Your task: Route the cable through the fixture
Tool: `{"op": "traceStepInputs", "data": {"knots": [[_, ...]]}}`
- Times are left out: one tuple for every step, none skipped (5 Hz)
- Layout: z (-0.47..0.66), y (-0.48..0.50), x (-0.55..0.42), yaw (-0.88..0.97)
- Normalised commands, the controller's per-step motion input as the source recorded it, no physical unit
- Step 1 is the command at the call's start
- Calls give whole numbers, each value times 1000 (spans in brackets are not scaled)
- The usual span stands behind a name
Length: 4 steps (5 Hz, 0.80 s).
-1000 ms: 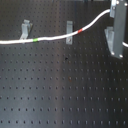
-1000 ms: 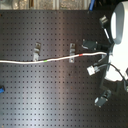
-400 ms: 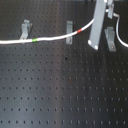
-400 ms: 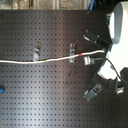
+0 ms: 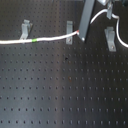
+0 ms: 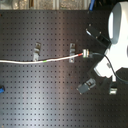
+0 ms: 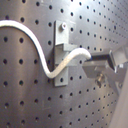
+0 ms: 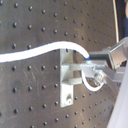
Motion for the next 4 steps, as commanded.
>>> {"op": "traceStepInputs", "data": {"knots": [[107, 19, -16, 986], [109, 19, -13, 987], [178, 53, -30, 963], [199, 31, -12, 980]]}}
